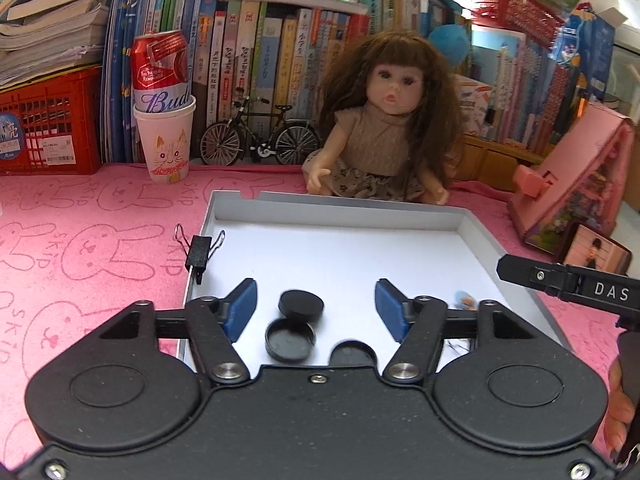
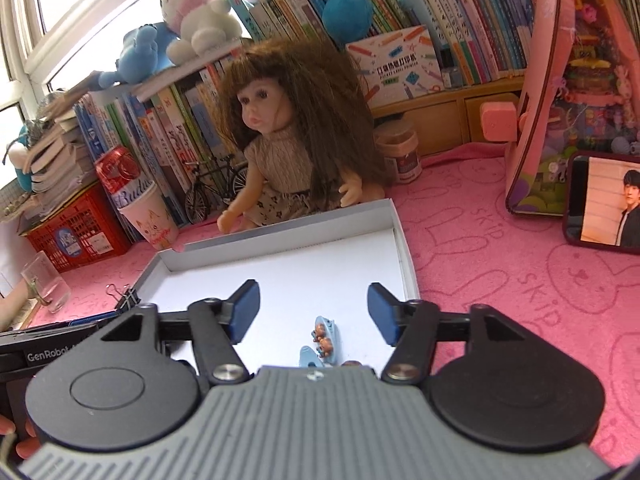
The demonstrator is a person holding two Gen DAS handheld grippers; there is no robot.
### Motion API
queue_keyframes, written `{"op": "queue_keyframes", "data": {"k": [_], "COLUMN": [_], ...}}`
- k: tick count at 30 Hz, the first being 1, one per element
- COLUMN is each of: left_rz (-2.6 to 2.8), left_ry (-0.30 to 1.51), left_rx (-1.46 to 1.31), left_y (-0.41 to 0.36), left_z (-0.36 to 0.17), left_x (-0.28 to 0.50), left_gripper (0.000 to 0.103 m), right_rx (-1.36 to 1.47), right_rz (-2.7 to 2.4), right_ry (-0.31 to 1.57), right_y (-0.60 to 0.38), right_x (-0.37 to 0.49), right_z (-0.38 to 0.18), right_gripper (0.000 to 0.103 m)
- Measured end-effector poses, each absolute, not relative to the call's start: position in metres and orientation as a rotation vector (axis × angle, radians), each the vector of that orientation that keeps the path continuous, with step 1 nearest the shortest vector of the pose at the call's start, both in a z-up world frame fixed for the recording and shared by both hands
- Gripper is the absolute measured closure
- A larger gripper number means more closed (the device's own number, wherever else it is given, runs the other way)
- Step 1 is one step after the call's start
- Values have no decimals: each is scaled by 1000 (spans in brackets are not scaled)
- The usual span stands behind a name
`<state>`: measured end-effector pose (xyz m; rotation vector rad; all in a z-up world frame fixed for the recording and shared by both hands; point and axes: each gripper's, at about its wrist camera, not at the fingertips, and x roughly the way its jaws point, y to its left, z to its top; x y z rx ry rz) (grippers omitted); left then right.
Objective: Organize rigid objects
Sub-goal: 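Open the left tool to drop the lid while the right tool releases the figure clip, then withdraw both open tools from the tray toward the objects on the table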
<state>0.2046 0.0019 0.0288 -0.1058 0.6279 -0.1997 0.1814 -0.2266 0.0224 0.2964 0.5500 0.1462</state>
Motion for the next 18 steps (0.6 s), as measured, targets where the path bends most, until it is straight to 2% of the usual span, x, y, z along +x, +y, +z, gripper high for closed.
{"op": "queue_keyframes", "data": {"k": [4, 18], "left_rz": [-239, -309], "left_ry": [603, 581], "left_rx": [-92, -66], "left_y": [2, 4], "left_z": [34, 33], "left_x": [182, 108], "left_gripper": [31, 31], "right_rx": [271, 163], "right_rz": [164, 234], "right_ry": [536, 507], "right_y": [-228, -217], "right_x": [166, 112], "right_z": [25, 22], "right_gripper": [20, 12]}}
